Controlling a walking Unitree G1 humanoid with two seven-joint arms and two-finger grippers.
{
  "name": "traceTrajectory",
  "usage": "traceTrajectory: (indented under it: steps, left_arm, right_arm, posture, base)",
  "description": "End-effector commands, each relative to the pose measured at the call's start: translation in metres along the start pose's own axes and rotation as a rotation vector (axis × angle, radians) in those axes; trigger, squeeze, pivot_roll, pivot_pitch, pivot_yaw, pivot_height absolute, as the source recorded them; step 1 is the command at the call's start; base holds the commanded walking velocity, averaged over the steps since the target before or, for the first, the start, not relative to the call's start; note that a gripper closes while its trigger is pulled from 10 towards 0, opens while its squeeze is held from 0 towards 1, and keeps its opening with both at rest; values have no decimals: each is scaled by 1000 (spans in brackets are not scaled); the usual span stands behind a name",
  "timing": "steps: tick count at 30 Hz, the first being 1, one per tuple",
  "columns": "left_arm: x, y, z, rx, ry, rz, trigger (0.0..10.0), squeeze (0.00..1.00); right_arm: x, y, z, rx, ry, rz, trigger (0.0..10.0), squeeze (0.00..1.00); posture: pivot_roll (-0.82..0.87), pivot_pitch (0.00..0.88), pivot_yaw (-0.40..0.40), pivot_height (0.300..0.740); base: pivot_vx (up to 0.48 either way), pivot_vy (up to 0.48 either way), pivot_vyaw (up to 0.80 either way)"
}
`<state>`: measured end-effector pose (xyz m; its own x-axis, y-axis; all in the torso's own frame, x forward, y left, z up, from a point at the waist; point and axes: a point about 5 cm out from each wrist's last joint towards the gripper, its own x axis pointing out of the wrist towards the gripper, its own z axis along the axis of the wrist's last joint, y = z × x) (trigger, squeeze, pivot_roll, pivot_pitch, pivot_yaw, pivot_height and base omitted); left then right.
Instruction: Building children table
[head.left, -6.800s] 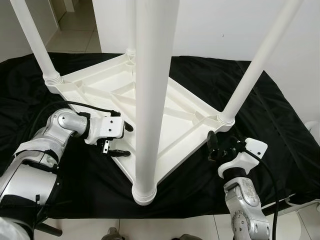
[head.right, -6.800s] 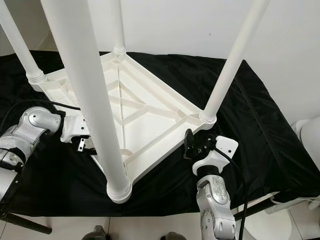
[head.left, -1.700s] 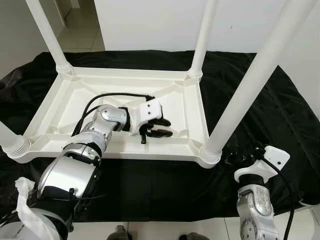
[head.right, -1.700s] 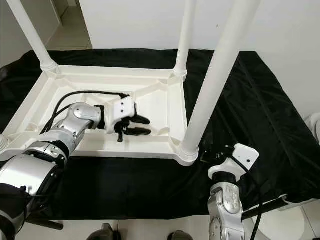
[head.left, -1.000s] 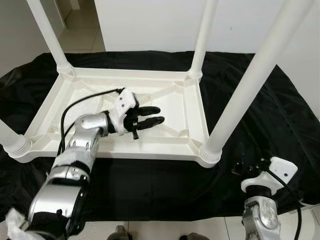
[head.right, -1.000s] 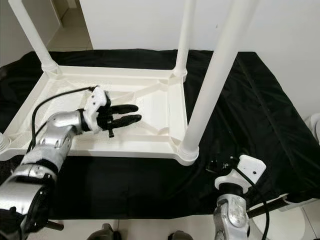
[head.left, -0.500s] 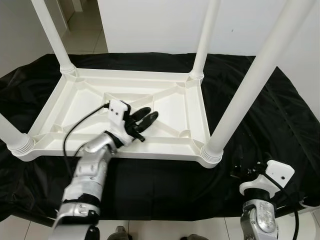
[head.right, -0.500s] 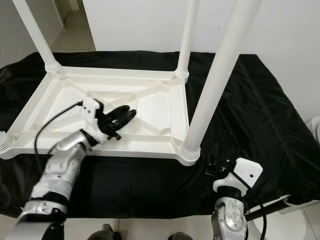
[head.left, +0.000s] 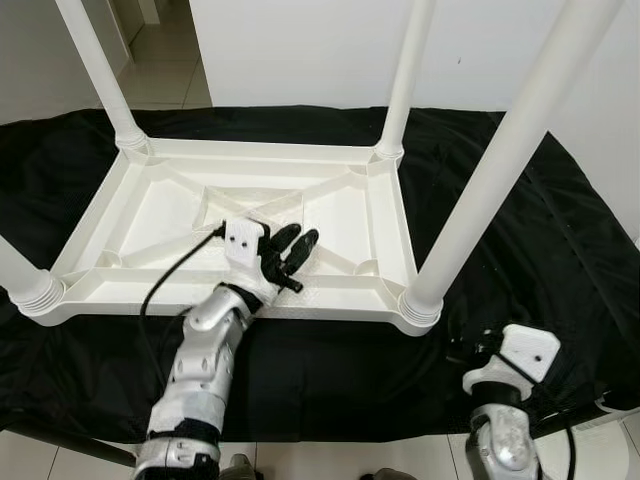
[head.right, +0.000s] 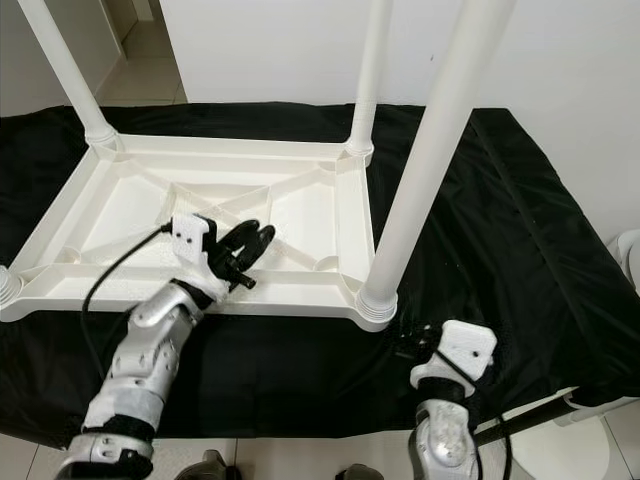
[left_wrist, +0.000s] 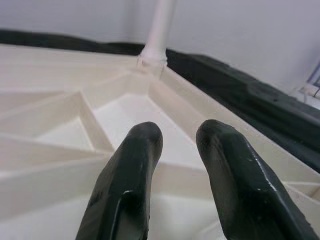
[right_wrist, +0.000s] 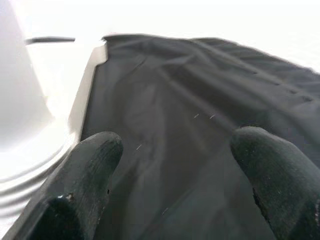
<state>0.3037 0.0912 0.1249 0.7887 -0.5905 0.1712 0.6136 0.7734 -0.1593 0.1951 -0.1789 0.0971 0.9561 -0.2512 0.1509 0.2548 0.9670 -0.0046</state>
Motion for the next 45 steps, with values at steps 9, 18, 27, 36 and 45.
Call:
traceTrajectory:
  steps: [9,18,27,36,45]
  left_arm:
    - [11,-12,-1,52,49,5,10000,0]
    - [22,-13,1,107,83,-50,10000,0]
    - [30,-16,9,162,85,-87,10000,0]
    - [29,-12,18,176,36,-128,10000,0]
    - [25,-16,16,172,20,-125,10000,0]
  right_arm:
    - [2,20,1,-27,-41,116,10000,0]
    - [5,29,-2,-48,-75,160,10000,0]
    - [12,41,0,-53,-111,186,10000,0]
    - [16,50,-2,-45,-122,214,10000,0]
    - [12,51,-4,-46,-107,294,10000,0]
  posture:
    - [-52,0,81,740]
    - [-79,0,174,740]
    - [-75,0,230,740]
    - [-39,0,215,740]
    - [-11,0,122,740]
  base:
    - [0,0,0]
    - [0,0,0]
    - [0,0,0]
    - [0,0,0]
    - [0,0,0]
